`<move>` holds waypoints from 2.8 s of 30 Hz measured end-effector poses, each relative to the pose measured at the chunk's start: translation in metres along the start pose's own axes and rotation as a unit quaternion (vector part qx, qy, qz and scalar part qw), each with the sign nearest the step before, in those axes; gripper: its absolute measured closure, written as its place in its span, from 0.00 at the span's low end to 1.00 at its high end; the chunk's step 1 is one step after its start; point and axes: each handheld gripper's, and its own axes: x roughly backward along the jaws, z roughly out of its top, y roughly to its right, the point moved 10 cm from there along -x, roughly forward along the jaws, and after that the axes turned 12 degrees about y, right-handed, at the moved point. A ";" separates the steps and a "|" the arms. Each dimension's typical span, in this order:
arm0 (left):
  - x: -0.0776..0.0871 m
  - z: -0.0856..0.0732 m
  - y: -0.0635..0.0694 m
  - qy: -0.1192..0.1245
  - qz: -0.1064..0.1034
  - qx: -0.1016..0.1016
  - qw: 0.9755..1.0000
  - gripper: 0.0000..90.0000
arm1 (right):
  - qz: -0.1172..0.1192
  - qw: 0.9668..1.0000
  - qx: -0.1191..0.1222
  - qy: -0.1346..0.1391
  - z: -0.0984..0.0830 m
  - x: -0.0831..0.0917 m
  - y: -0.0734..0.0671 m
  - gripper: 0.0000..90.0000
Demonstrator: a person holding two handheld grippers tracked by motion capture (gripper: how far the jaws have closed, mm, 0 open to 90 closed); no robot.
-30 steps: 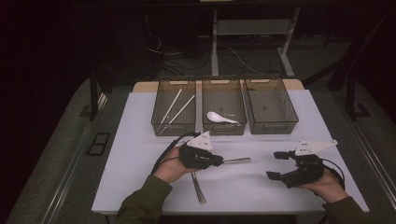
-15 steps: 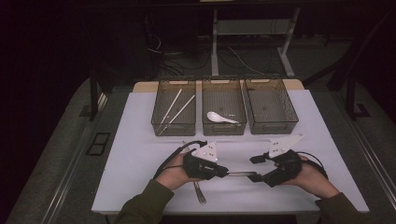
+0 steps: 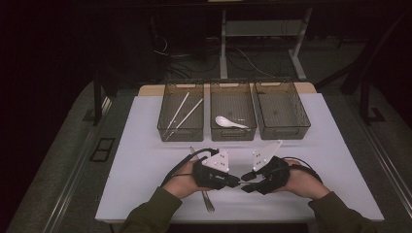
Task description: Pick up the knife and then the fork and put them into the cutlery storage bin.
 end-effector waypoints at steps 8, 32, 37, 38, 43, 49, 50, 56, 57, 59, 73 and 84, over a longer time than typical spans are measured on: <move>-0.005 0.000 0.004 -0.009 -0.006 -0.012 1.000 0.94 | 0.005 1.000 0.000 -0.024 -0.007 -0.006 -0.006 0.84; 0.012 -0.001 -0.017 0.049 0.050 0.047 0.996 0.51 | -0.008 0.999 0.000 -0.033 -0.018 0.000 -0.001 0.91; 0.033 -0.008 -0.021 0.061 0.081 0.060 0.993 0.49 | -0.024 1.000 -0.005 -0.019 -0.017 0.011 0.005 0.96; 0.037 -0.010 -0.021 0.064 0.088 0.063 0.992 0.48 | -0.032 0.999 0.000 -0.015 -0.017 0.014 0.008 0.97; 0.060 -0.025 -0.023 0.076 0.128 0.088 0.985 0.43 | -0.045 0.999 -0.007 0.001 -0.015 0.024 0.015 0.97; 0.085 -0.040 -0.020 0.091 0.171 0.103 0.976 0.36 | -0.063 0.998 -0.022 0.012 -0.013 0.034 0.020 0.97; 0.088 -0.043 -0.019 0.093 0.177 0.104 0.974 0.34 | -0.065 0.998 -0.021 0.014 -0.013 0.035 0.022 0.97; 0.092 -0.065 -0.017 0.091 0.199 0.129 0.967 0.23 | -0.085 0.996 -0.032 0.027 -0.012 0.045 0.030 0.97; 0.091 -0.067 -0.017 0.091 0.201 0.129 0.967 0.20 | -0.088 0.995 -0.035 0.030 -0.011 0.047 0.031 0.97; 0.089 -0.073 -0.018 0.086 0.204 0.131 0.966 0.17 | -0.095 0.993 -0.052 0.041 -0.009 0.051 0.032 0.97; 0.091 -0.084 -0.033 0.070 0.247 0.132 0.957 0.00 | -0.189 0.973 -0.095 0.096 -0.002 0.091 0.079 0.97; 0.091 -0.082 -0.032 0.068 0.255 0.125 0.957 0.00 | -0.271 0.944 -0.138 0.130 0.000 0.130 0.131 0.97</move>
